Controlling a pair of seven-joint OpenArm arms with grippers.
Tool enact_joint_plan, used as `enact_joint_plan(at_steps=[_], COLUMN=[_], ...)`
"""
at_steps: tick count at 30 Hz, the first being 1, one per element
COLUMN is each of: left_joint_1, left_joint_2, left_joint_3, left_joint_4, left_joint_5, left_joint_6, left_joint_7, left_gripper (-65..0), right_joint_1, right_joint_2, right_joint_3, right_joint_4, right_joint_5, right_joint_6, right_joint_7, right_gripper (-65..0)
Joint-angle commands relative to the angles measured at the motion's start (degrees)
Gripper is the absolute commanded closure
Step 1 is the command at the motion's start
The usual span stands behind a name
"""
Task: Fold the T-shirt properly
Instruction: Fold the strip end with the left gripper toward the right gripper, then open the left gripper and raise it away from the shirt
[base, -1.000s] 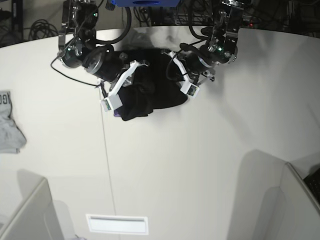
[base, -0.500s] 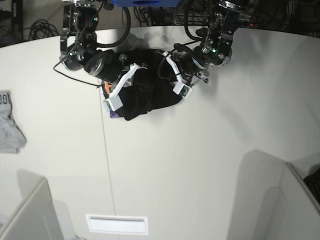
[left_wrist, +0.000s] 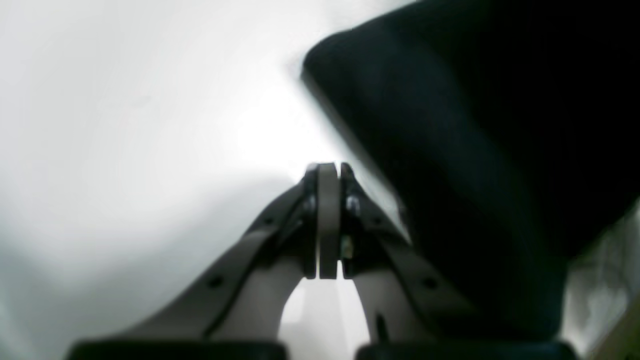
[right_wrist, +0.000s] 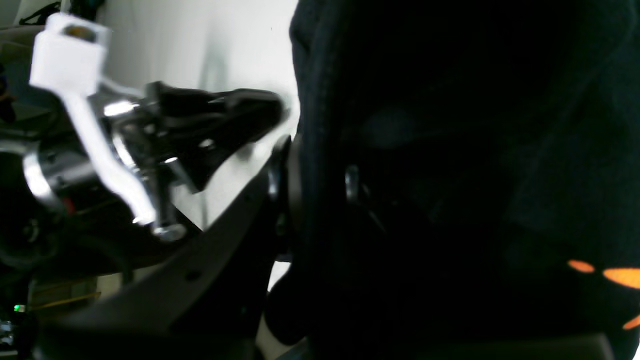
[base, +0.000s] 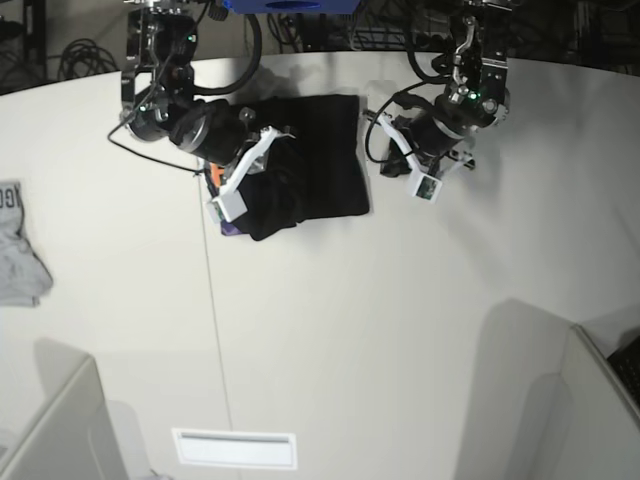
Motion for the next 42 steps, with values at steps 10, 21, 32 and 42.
enact_joint_plan(at_steps=[10,21,32,42], left_joint_1=[13.55,14.25,13.90,13.81], left_joint_2=[-2.36,-2.27,-2.27,-2.27], left_joint_3=[-24.05,-38.74,-38.30,-38.38], left_joint_4=[2.89,2.80,0.16,-0.45], left_joint_5=[-0.44,-0.53,-0.53,-0.53], left_joint_6=[-4.16,-13.13,-13.13,-13.13], left_joint_7=[-1.10,-1.01,-1.01,-1.01], left_gripper=[0.0,0.0,0.0,0.0], right_joint_1=[1.17,1.70,2.49,3.37], right_joint_2=[-0.11,-0.37,-0.11,-0.63], right_joint_3=[-0.46,-0.46,-0.46,-0.46], right_joint_4=[0.88,0.79,0.79,0.79], right_joint_5=[1.28,1.19,1.19,1.19], right_joint_6=[0.28,0.28,0.28,0.28], right_joint_7=[0.86,0.42,-3.36,-3.36], right_gripper=[0.0,0.0,0.0,0.0])
